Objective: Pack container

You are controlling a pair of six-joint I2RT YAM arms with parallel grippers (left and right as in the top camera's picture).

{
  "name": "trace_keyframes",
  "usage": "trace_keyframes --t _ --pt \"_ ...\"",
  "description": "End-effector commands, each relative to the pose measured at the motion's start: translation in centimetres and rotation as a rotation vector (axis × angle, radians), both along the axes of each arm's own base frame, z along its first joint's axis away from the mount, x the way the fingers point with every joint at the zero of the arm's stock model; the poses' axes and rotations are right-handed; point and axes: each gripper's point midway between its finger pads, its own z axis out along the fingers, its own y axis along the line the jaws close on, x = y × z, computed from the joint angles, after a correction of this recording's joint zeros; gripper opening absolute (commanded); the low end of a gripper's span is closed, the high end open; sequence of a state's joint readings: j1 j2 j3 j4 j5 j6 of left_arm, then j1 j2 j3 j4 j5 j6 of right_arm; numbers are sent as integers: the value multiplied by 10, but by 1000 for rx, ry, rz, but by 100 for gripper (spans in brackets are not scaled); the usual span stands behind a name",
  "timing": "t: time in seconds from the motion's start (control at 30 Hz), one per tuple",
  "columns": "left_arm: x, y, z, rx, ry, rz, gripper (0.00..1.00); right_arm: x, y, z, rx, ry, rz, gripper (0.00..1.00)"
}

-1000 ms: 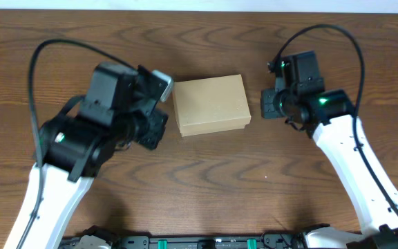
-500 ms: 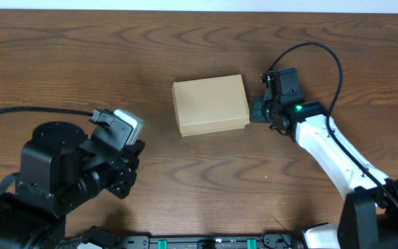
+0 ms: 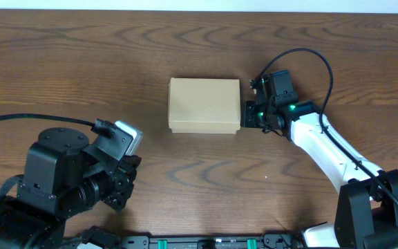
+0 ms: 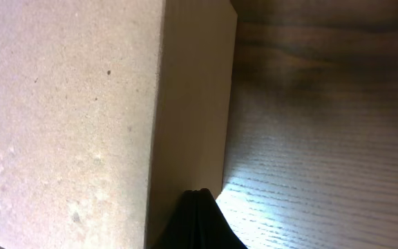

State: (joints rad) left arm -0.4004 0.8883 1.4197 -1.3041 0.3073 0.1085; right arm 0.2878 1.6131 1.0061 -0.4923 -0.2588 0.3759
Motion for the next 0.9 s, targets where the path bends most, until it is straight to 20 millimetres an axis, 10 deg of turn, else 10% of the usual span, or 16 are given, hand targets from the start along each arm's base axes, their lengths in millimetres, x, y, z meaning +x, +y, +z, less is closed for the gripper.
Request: trace_keyframes --t 0.0,0.2,0.6,0.87 --pt "-3 2 -2 7 17 7 6 -6 -4 -3 -27 24 -25 1" --pt "-15 4 -8 3 75 10 6 -35 -18 23 -107 52 -47 2" --pt "-70 9 -5 -119 6 -46 6 -159 -25 143 -106 -263 54 2" --pt "-83 15 -51 -135 56 -8 7 -229 -57 155 33 -355 85 2"
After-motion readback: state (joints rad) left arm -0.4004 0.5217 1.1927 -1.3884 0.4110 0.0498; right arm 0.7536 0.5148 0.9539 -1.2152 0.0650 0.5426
